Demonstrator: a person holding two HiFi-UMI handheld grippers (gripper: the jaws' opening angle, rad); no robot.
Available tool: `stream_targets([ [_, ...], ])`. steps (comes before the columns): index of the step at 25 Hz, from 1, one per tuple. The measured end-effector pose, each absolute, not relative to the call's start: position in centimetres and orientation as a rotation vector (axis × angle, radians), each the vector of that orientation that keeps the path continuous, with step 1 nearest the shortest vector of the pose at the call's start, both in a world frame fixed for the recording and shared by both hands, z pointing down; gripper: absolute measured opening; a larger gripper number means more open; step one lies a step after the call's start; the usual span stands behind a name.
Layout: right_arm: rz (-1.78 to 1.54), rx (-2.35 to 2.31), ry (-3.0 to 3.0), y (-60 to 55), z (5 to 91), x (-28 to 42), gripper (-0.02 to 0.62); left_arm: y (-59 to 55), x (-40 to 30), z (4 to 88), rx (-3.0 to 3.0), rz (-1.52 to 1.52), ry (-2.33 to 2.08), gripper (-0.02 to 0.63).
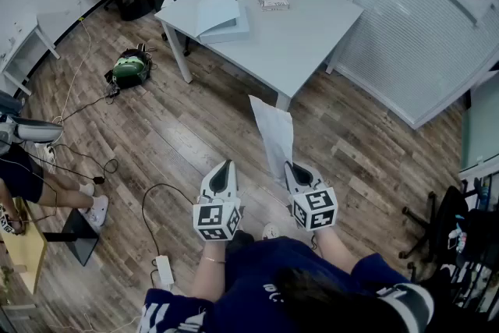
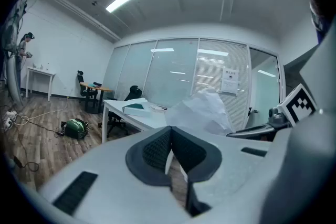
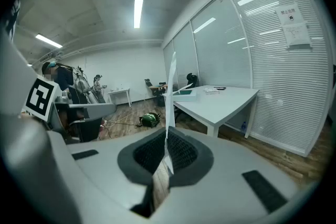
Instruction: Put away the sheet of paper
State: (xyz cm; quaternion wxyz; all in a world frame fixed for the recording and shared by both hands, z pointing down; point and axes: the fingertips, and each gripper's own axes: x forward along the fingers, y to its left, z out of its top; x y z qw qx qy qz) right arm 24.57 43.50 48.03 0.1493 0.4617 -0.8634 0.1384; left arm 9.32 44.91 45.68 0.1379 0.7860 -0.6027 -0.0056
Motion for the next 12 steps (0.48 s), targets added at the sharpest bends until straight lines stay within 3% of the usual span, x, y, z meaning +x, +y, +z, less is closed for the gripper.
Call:
stream_targets([
  [12, 0.347, 1.435, -2.492, 40.5, 46.9, 18.6, 0.011, 41.7, 2.4, 45.8, 2.321, -0.032, -1.707, 0.005],
])
